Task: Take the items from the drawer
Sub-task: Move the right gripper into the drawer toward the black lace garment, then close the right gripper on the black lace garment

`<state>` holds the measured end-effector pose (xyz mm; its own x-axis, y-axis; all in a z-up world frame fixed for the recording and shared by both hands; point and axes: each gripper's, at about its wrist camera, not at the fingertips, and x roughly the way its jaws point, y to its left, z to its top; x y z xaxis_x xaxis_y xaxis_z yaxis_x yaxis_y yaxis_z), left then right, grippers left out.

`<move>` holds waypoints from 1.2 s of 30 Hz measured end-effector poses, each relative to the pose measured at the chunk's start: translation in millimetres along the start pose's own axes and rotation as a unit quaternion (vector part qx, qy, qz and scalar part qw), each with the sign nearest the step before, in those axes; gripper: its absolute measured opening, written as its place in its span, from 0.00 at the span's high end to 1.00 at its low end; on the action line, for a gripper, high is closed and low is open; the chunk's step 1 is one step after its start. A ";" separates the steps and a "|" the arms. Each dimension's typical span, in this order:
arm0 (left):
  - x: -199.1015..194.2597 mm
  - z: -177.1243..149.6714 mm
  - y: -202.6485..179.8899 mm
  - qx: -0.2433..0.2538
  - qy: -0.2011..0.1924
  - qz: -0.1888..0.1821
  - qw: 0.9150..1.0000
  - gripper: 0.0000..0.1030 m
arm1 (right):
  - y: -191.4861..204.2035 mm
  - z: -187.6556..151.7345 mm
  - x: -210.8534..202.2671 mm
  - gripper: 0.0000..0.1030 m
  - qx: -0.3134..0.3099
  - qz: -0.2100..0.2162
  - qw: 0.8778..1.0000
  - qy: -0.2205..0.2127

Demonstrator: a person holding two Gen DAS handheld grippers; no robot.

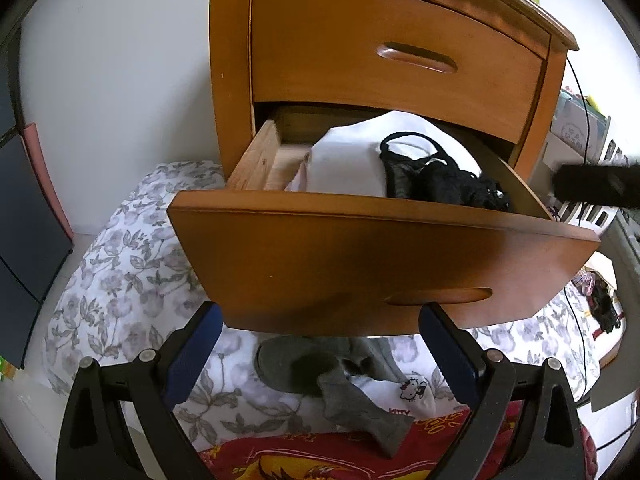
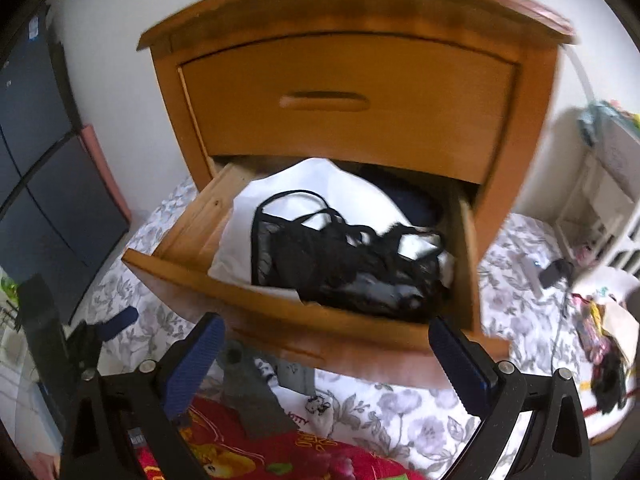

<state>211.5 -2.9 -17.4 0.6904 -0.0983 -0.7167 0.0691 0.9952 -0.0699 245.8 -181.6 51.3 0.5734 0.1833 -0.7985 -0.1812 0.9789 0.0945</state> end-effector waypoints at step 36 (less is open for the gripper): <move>17.6 -8.6 10.4 -0.027 0.033 -0.018 0.999 0.04 | -17.3 48.9 132.1 0.44 0.083 -0.057 0.984 0.148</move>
<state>218.3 5.8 -36.8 0.6396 -0.1355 -0.7566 0.0530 0.9898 -0.1324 363.8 -169.9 -26.8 0.3200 0.0613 -0.9454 0.0178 0.9973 0.0707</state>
